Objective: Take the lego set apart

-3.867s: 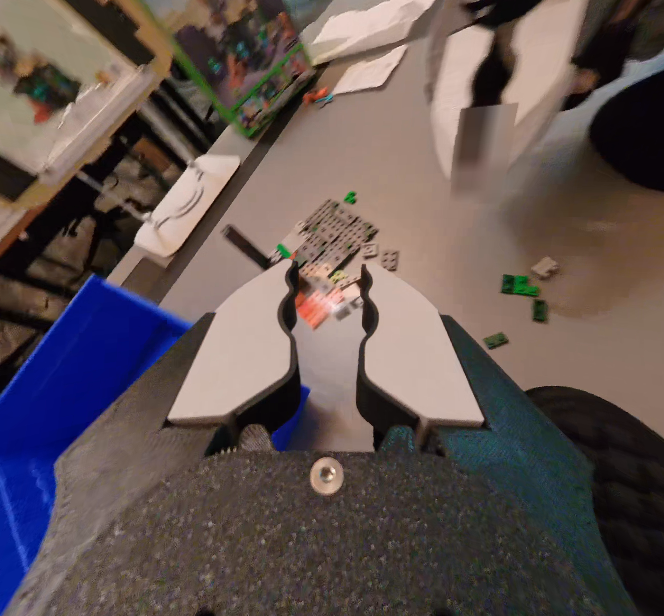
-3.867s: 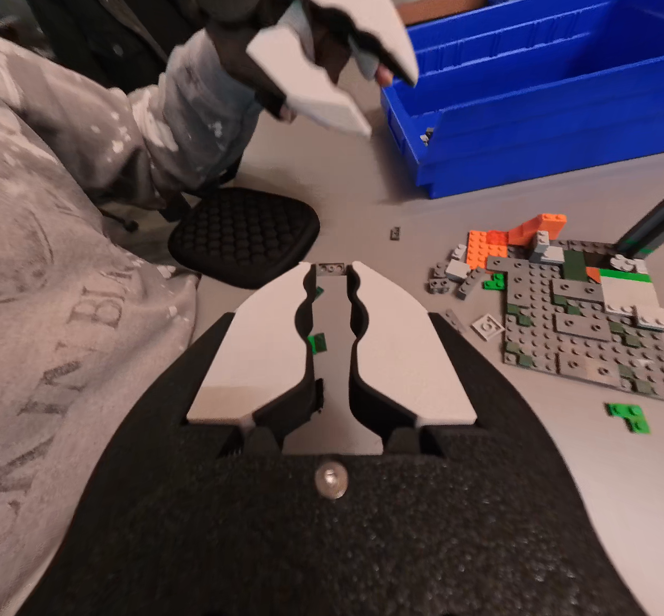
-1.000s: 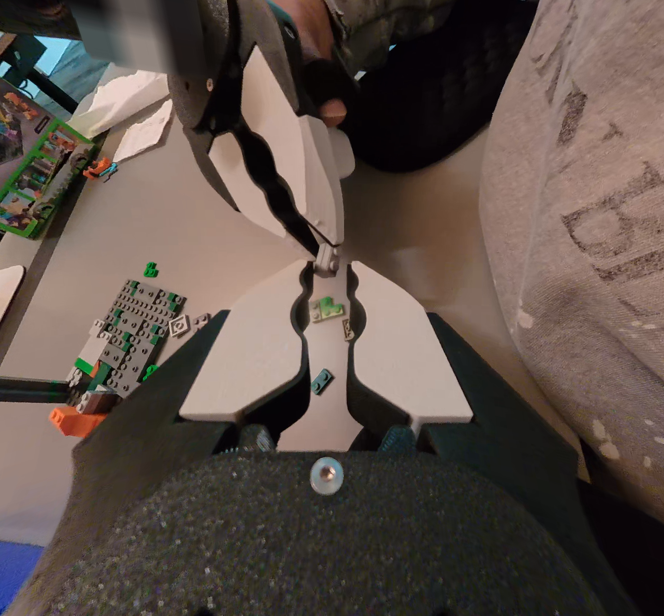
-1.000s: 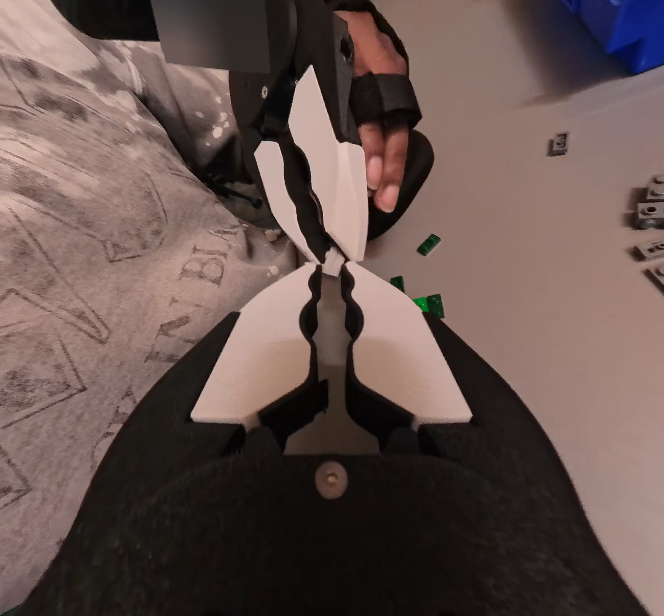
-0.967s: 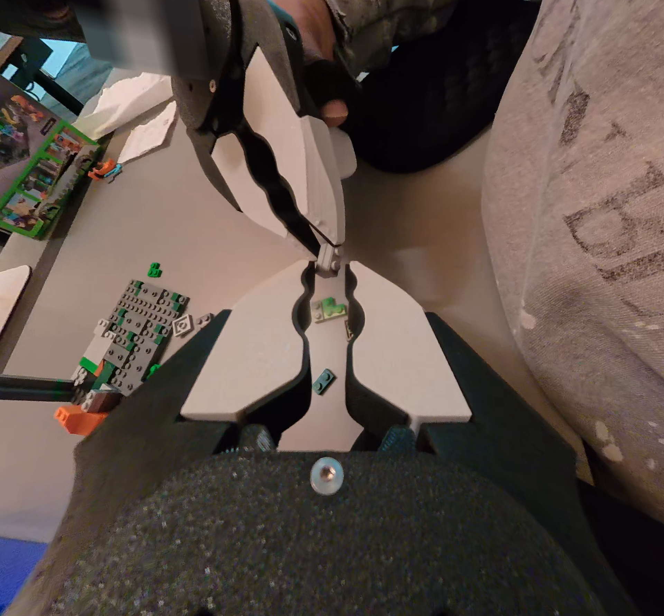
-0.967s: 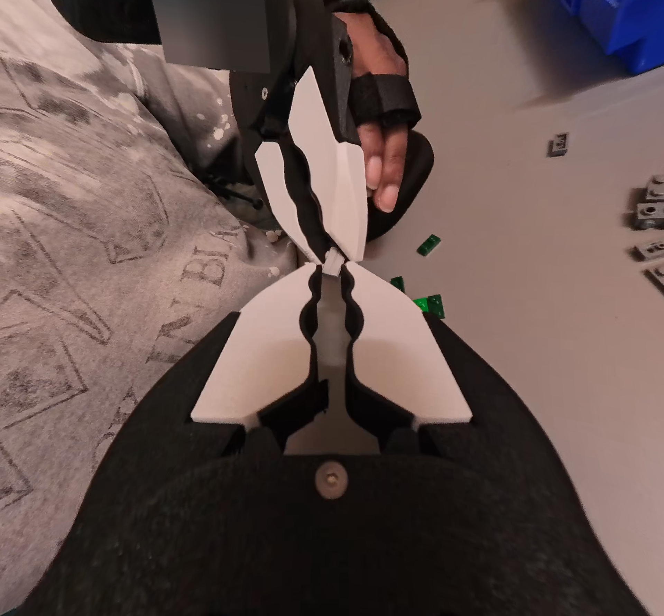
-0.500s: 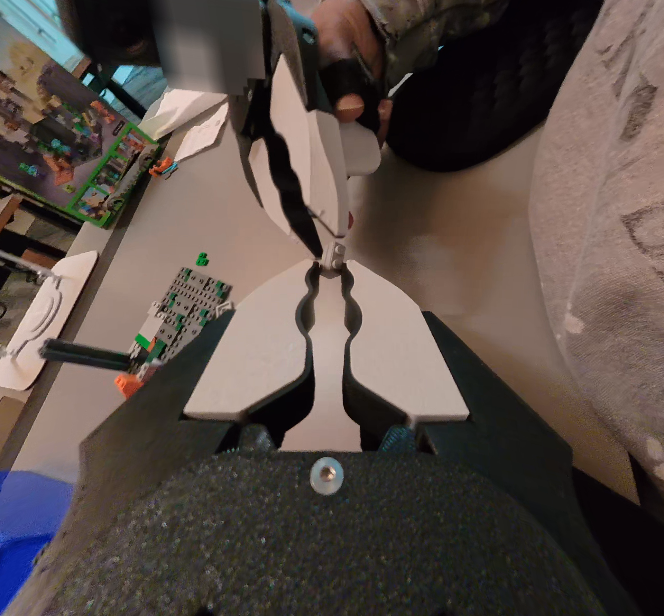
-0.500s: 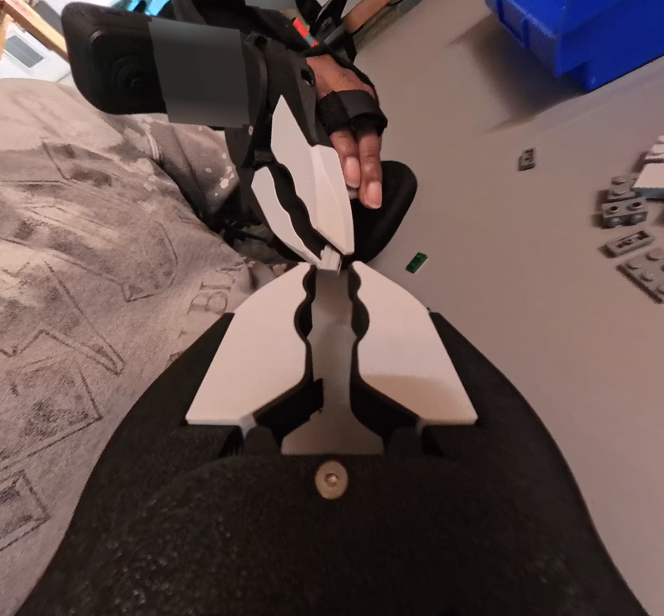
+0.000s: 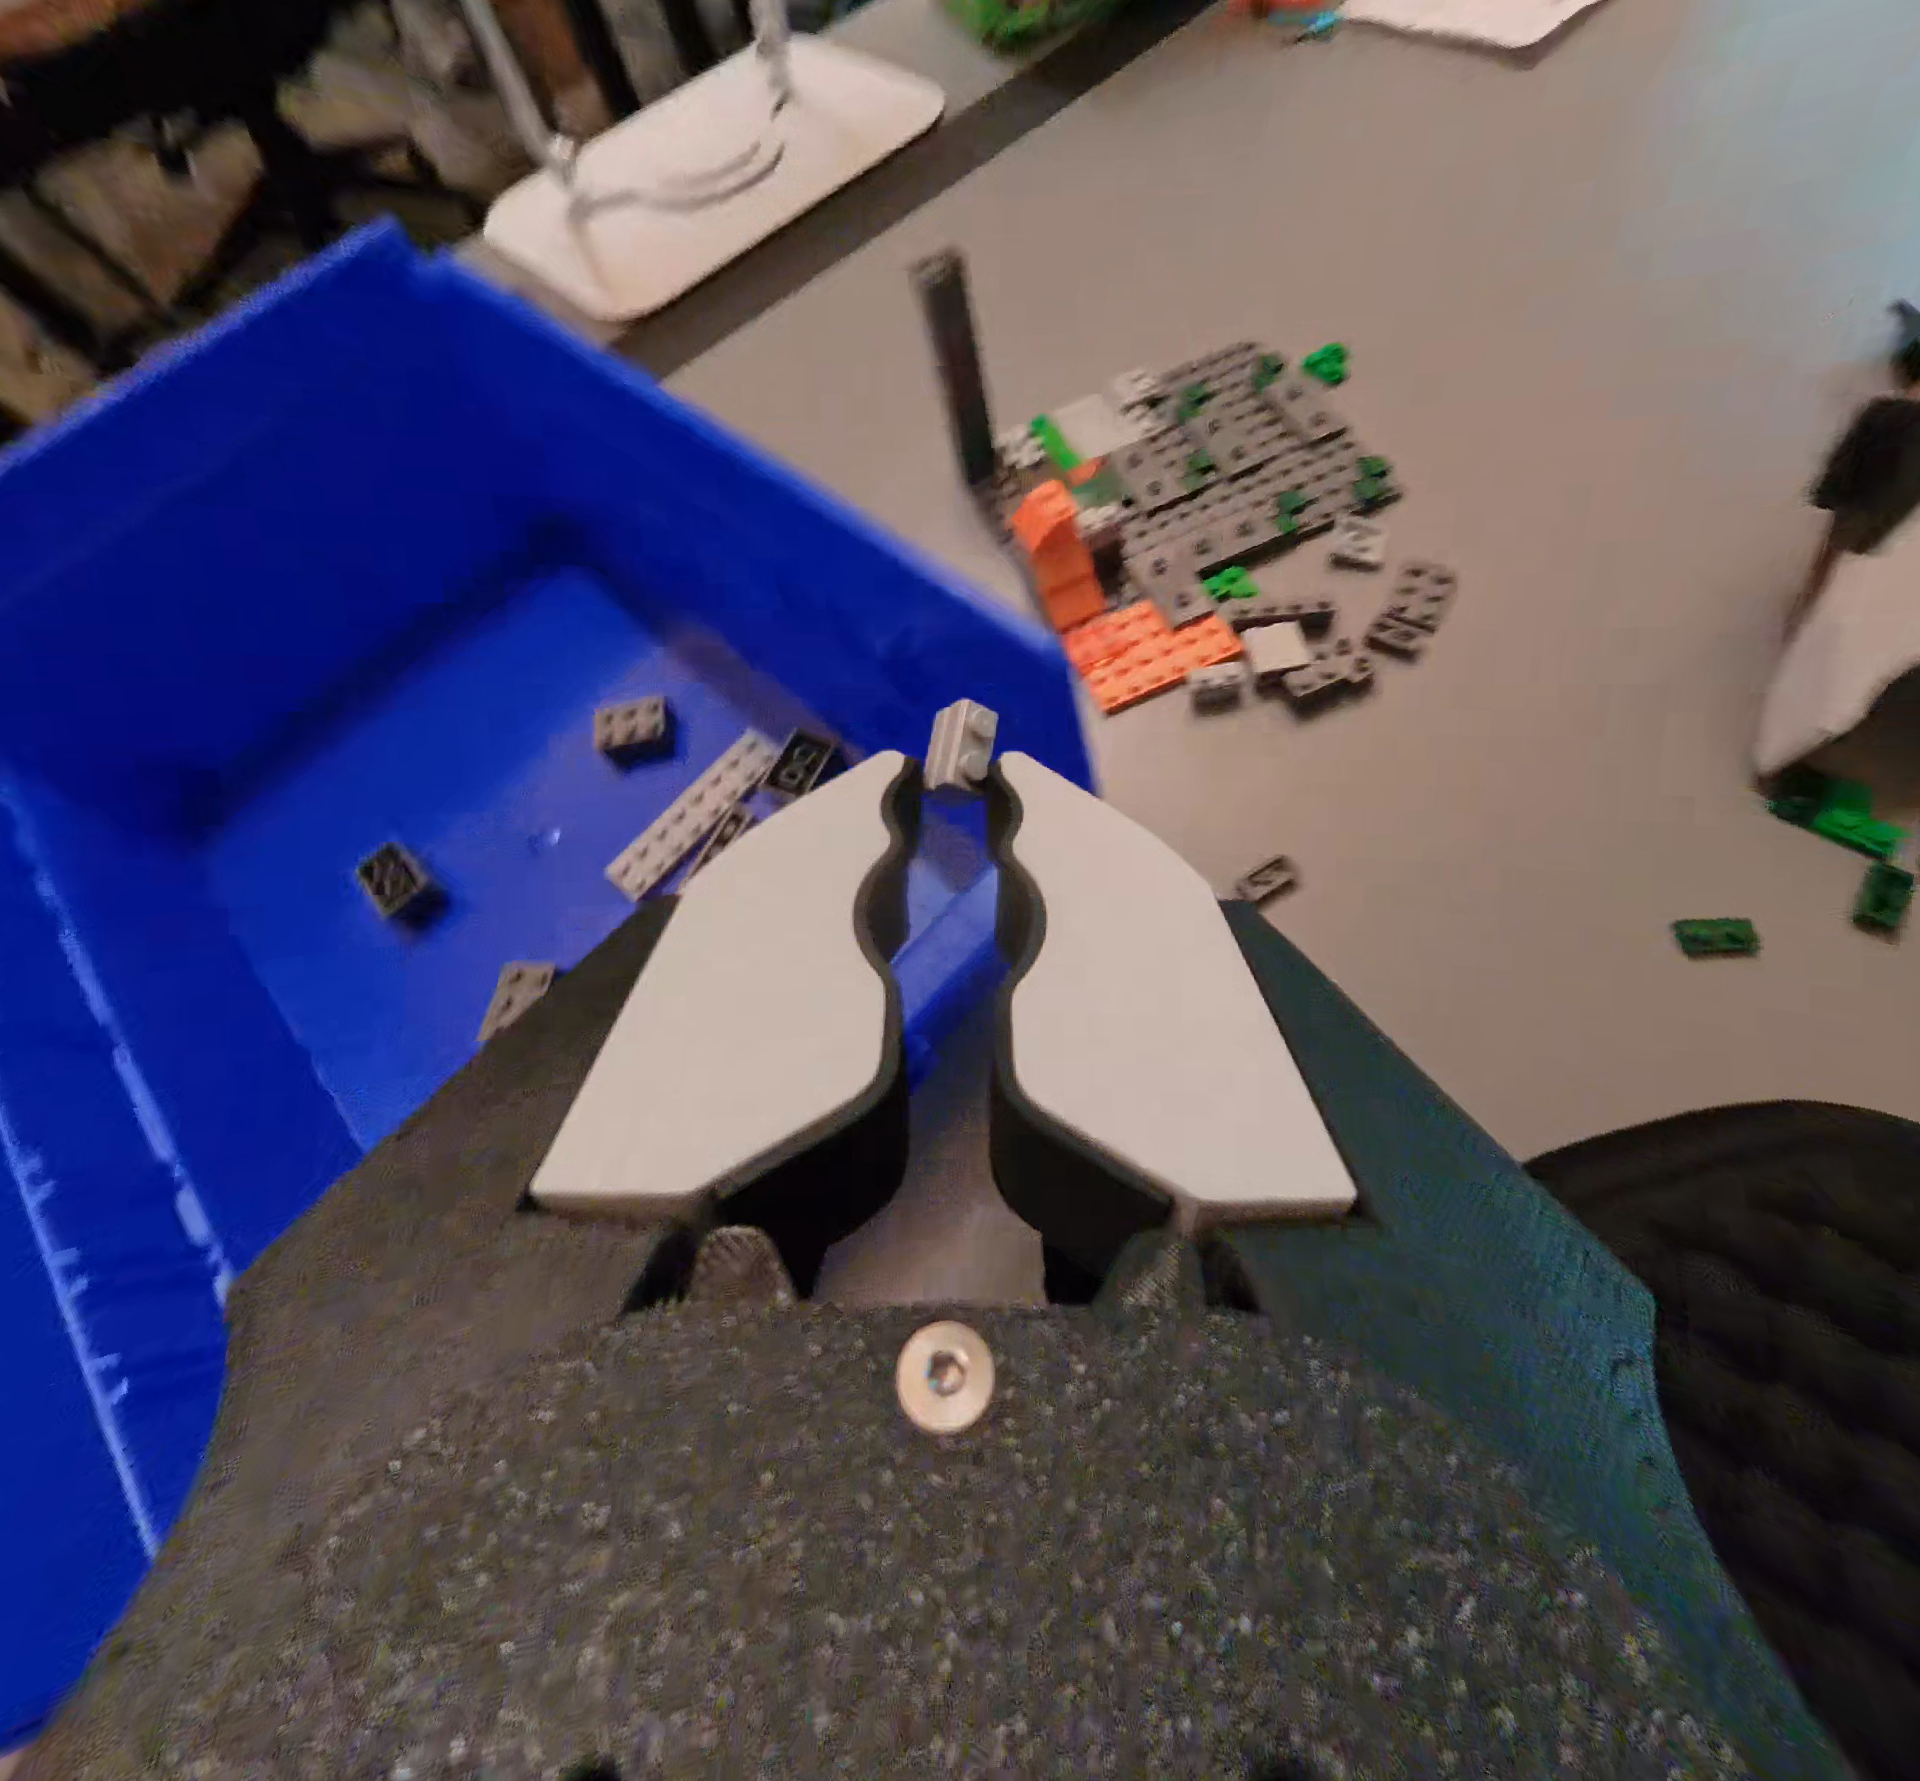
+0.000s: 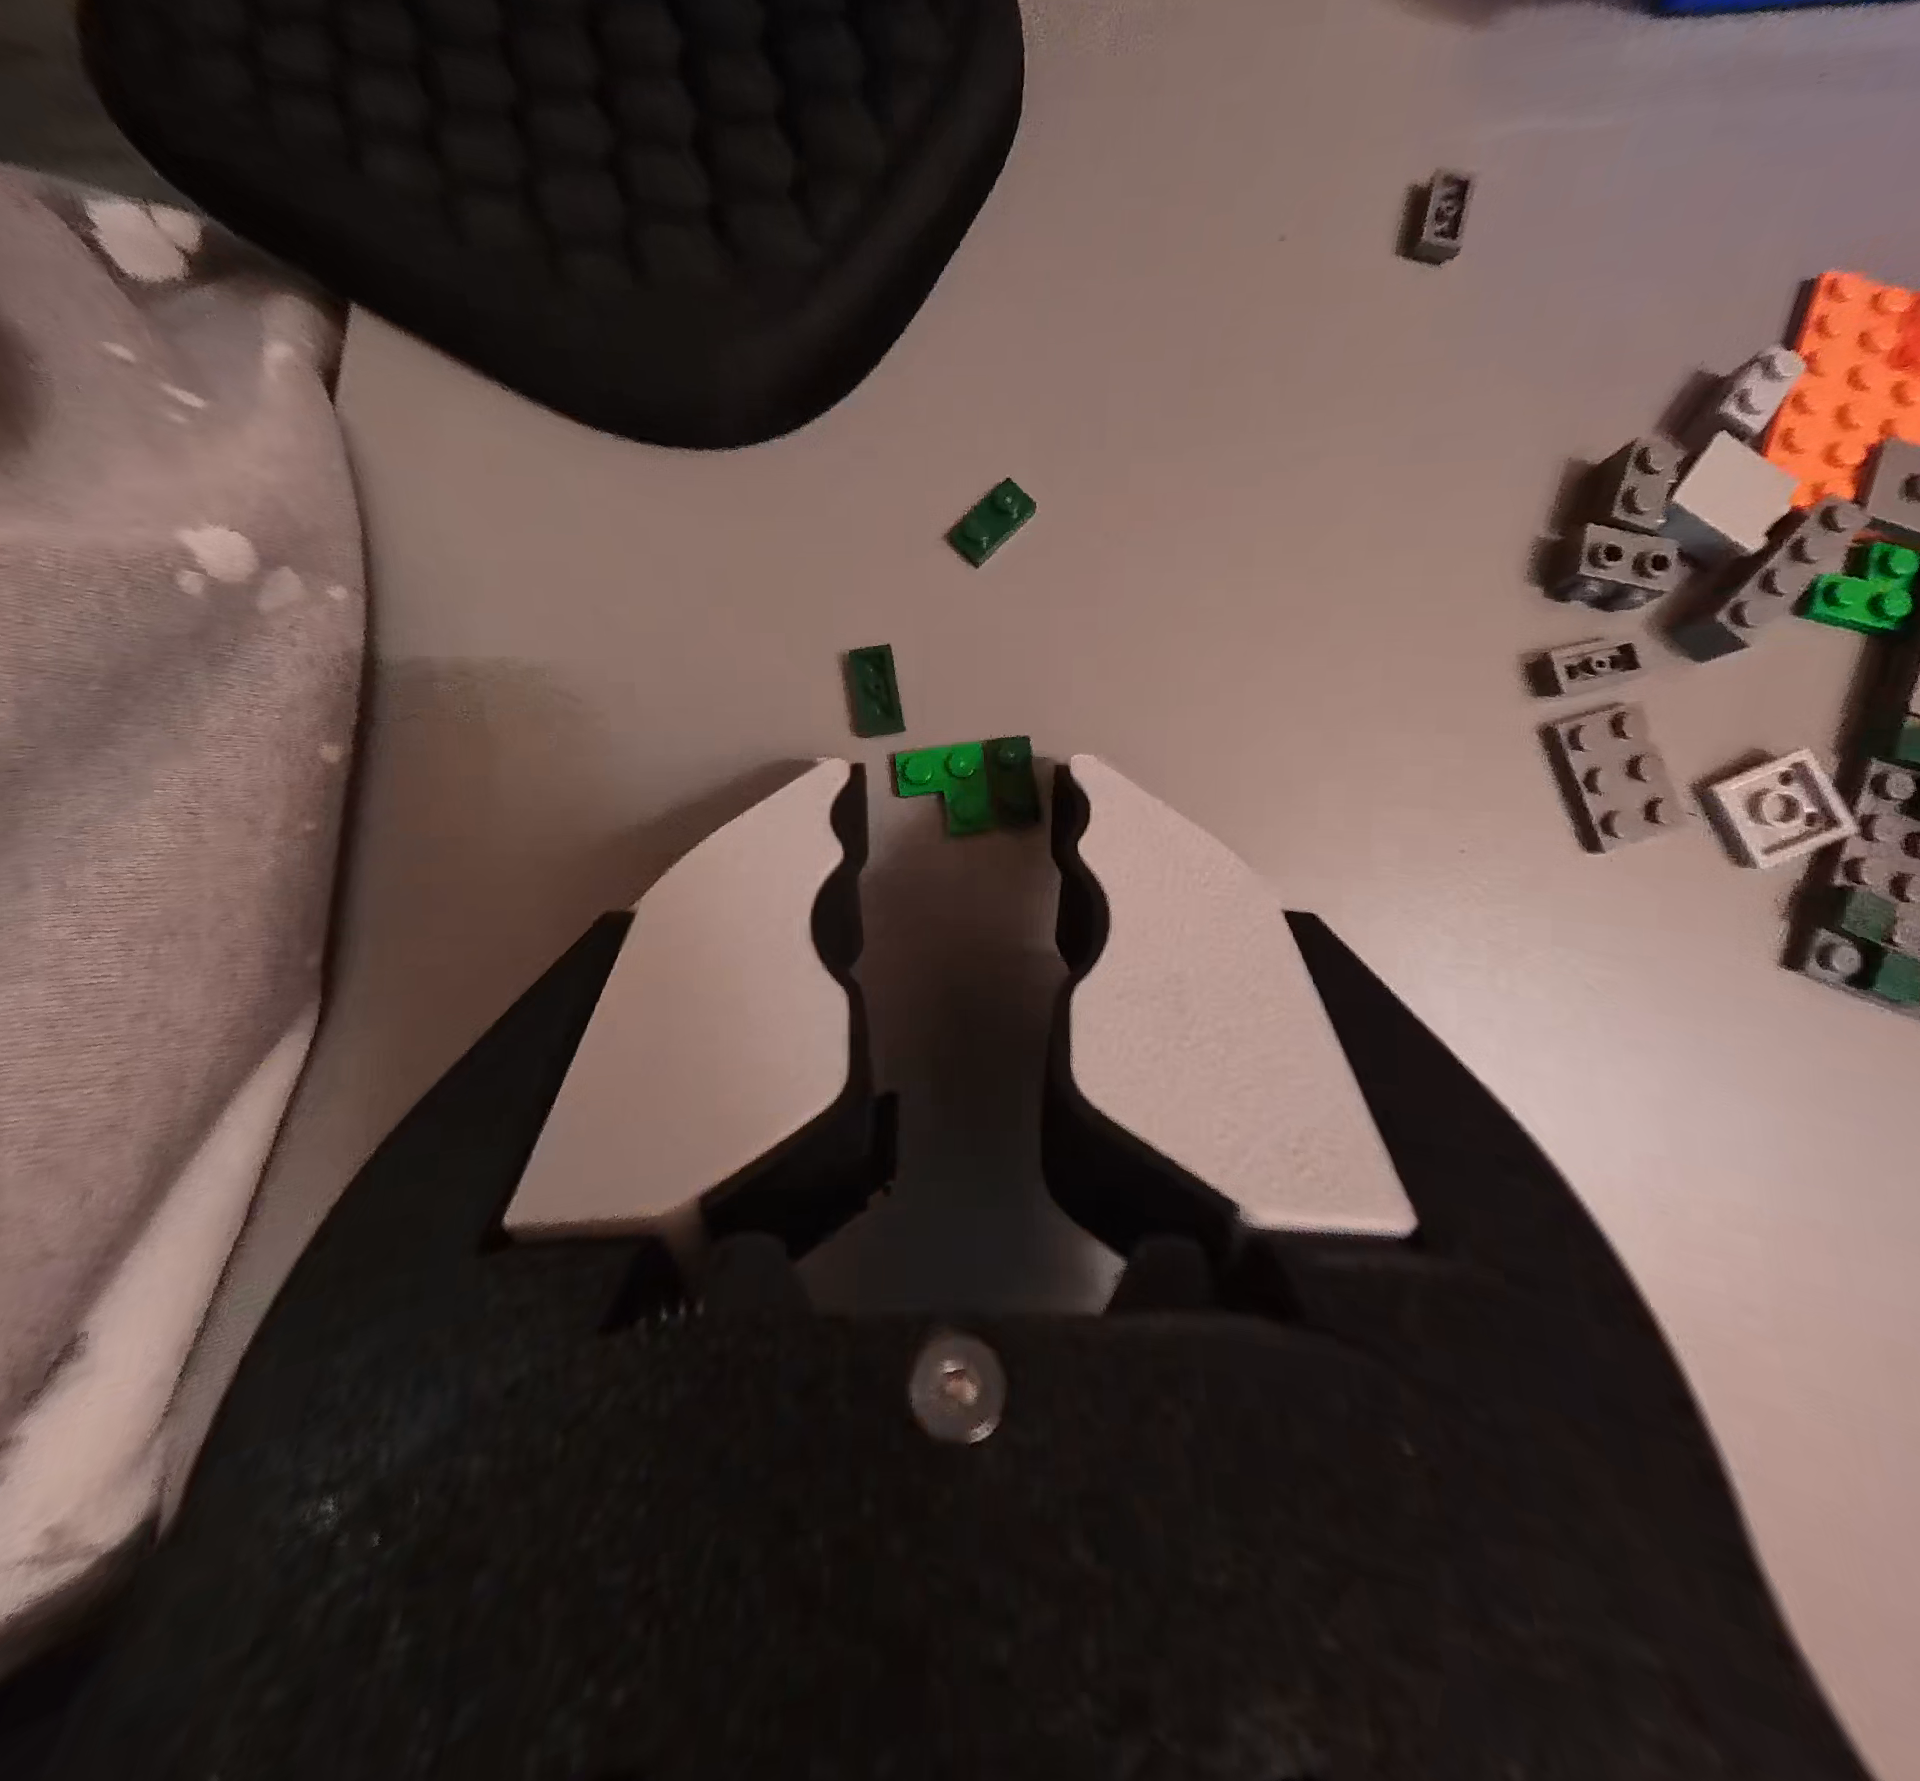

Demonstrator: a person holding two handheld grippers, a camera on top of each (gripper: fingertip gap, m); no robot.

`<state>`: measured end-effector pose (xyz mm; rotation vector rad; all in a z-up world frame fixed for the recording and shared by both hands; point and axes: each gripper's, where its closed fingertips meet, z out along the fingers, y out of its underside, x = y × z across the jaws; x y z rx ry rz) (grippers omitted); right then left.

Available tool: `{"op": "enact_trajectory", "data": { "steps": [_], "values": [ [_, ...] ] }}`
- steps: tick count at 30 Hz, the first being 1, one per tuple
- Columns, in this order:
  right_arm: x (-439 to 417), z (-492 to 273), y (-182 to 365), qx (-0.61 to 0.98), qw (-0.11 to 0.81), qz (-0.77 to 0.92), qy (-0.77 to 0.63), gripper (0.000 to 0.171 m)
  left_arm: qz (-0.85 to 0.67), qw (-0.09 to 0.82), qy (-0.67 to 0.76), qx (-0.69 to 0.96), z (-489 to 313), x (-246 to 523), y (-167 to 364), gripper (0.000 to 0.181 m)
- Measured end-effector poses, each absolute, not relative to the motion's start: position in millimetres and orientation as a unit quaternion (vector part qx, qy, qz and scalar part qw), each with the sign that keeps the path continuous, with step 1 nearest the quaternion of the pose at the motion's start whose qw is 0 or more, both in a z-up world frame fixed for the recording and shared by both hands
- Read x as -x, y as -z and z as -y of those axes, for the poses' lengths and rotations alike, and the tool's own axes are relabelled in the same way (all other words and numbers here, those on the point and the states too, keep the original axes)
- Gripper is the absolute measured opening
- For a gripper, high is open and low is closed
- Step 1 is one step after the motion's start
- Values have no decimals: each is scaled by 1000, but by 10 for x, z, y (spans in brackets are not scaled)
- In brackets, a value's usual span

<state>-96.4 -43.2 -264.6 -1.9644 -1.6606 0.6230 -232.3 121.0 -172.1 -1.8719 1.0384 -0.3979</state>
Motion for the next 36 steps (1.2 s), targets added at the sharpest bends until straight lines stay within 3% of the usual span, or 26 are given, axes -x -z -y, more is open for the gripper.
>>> {"op": "enact_trajectory", "data": {
  "steps": [6, 12, 20, 36],
  "values": [
    [968, 429, 2667, 718, 225, 623, -211, 24, -382, 402, 152, 818, -1377, 2495, 2009, 18],
    [966, 431, 2661, 719, 216, 623, -220, 23, -387, 434, 140, 801, -1347, 2472, 1921, 29],
    [940, 423, 2584, 728, 220, 591, -270, 23, -495, 499, 171, 691, -761, 2032, 1583, 25],
    [1007, 465, 2065, 699, 235, 518, -433, 23, -721, 435, 222, 492, 467, 1109, 1970, 25]
  ]
}}
